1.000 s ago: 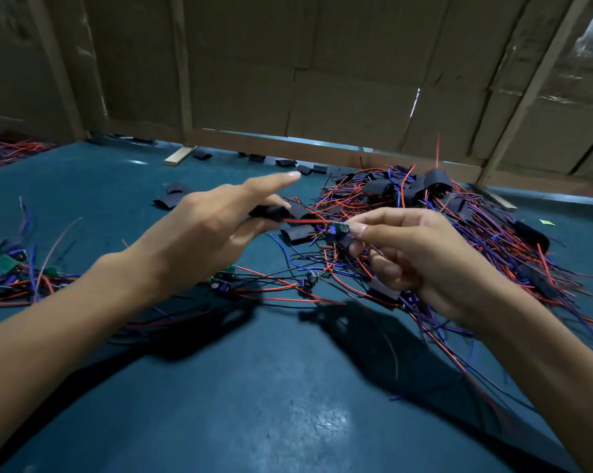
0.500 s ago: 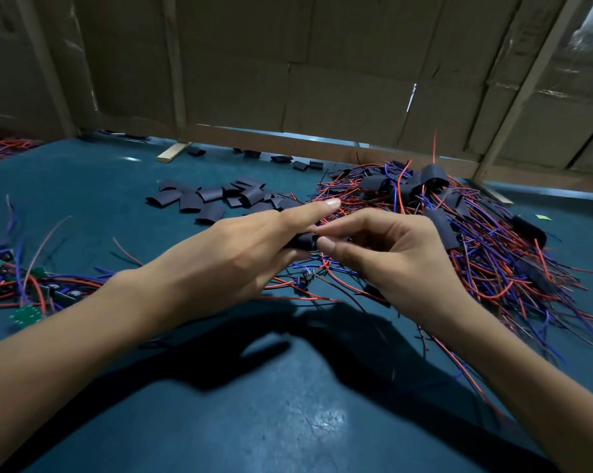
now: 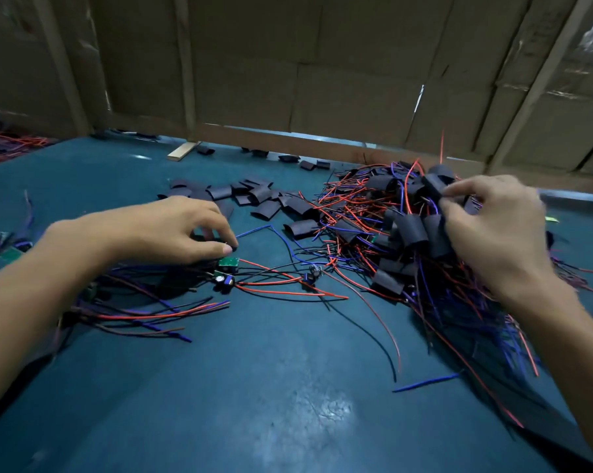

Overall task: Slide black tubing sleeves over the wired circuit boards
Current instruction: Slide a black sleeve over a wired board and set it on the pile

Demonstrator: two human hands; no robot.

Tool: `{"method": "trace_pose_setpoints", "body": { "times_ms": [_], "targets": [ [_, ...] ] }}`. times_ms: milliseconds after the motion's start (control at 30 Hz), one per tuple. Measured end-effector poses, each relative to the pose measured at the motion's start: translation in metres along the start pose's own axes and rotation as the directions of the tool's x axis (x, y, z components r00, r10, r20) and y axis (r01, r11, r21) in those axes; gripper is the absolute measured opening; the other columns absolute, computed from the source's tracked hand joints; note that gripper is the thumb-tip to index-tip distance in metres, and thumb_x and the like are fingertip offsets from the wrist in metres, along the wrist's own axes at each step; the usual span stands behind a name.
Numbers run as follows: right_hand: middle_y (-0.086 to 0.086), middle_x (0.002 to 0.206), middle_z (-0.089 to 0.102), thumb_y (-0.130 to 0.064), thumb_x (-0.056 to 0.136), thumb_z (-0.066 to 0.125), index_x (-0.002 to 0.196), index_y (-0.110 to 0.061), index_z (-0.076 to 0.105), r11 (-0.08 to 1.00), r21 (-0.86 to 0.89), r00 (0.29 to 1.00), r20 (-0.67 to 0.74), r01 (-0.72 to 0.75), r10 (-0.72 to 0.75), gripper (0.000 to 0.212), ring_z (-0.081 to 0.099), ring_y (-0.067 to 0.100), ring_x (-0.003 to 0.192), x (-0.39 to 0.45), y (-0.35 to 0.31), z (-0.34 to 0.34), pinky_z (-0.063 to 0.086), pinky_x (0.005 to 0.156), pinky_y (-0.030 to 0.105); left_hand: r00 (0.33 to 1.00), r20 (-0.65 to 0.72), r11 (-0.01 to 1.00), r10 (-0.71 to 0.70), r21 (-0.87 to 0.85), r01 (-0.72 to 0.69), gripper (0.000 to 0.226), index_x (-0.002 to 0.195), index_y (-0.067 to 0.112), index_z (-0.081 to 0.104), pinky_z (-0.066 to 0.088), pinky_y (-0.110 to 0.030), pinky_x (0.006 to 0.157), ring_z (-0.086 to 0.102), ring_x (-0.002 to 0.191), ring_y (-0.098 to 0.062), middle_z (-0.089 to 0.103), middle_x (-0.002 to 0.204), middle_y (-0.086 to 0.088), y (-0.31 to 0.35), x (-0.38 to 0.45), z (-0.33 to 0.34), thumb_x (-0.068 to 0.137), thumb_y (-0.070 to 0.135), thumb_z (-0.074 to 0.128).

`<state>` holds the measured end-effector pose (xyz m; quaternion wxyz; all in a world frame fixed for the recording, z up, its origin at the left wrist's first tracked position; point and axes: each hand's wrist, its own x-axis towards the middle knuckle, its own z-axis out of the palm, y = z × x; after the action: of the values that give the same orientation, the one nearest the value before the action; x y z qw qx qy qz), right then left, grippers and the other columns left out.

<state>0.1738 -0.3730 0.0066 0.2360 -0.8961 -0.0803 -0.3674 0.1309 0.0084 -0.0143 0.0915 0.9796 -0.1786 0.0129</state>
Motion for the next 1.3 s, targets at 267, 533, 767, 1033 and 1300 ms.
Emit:
{"method": "trace_pose_setpoints", "body": {
  "times_ms": [267, 533, 767, 1033, 1300],
  "targets": [
    [-0.003, 0.089, 0.073, -0.039, 0.093, 0.070, 0.118, -0.016, 0.071, 0.869, 0.386, 0.886, 0.216, 0.309, -0.411, 0.034, 0.067, 0.013, 0.079, -0.052, -0.068, 0.025, 0.053, 0.079, 0.031, 0.967, -0.135, 0.970, 0.214, -0.090, -0.227, 0.018, 0.091, 0.027, 0.076, 0.051, -0.031, 0.078, 0.064, 0.083, -0.005, 0.063, 0.089, 0.012, 0.024, 0.008, 0.014, 0.093, 0.041, 0.064],
    [-0.008, 0.080, 0.075, -0.008, 0.079, 0.078, 0.091, -0.018, 0.077, 0.904, 0.413, 0.851, 0.430, 0.111, -0.301, 0.015, 0.066, 0.002, 0.074, -0.051, -0.052, 0.034, 0.049, 0.072, 0.015, 0.895, -0.444, 0.955, 0.037, -0.248, -0.162, 0.033, 0.092, 0.029, 0.073, 0.053, -0.025, 0.062, 0.067, 0.064, -0.006, 0.071, 0.073, 0.015, 0.019, 0.011, 0.019, 0.096, 0.055, 0.053],
    [0.009, 0.060, 0.065, 0.019, 0.079, 0.034, 0.094, -0.008, 0.069, 0.491, 0.639, 0.710, 0.702, -0.592, -0.058, 0.047, 0.067, 0.031, 0.055, -0.036, -0.059, 0.018, 0.053, 0.045, 0.032, 0.948, -0.228, 0.974, -0.223, -0.014, 0.226, 0.052, 0.147, 0.020, 0.047, 0.033, -0.047, 0.114, 0.042, 0.131, -0.035, 0.045, 0.145, -0.012, -0.033, 0.055, 0.011, 0.098, 0.033, 0.060],
    [0.009, 0.076, 0.066, -0.010, 0.072, 0.075, 0.097, -0.005, 0.068, 0.338, 0.585, 0.576, 0.806, -0.737, -0.139, 0.027, 0.071, 0.028, 0.066, -0.030, -0.056, 0.009, 0.056, 0.053, 0.031, 0.945, -0.195, 0.940, -0.261, 0.172, 0.295, 0.043, 0.111, 0.033, 0.062, 0.026, -0.047, 0.086, 0.048, 0.115, -0.032, 0.061, 0.112, -0.003, 0.011, 0.106, 0.035, 0.095, 0.068, 0.042],
    [0.009, 0.082, 0.052, 0.021, 0.076, 0.060, 0.094, -0.008, 0.056, 0.442, 0.783, 0.803, 0.562, -0.437, -0.201, 0.034, 0.065, 0.031, 0.067, -0.032, -0.056, 0.008, 0.052, 0.054, 0.021, 0.901, -0.069, 0.903, -0.428, -0.058, 0.425, 0.041, 0.095, 0.032, 0.061, 0.053, -0.051, 0.090, 0.059, 0.103, -0.036, 0.065, 0.105, -0.001, 0.013, 0.116, 0.011, 0.057, 0.047, 0.066]
  ]
}}
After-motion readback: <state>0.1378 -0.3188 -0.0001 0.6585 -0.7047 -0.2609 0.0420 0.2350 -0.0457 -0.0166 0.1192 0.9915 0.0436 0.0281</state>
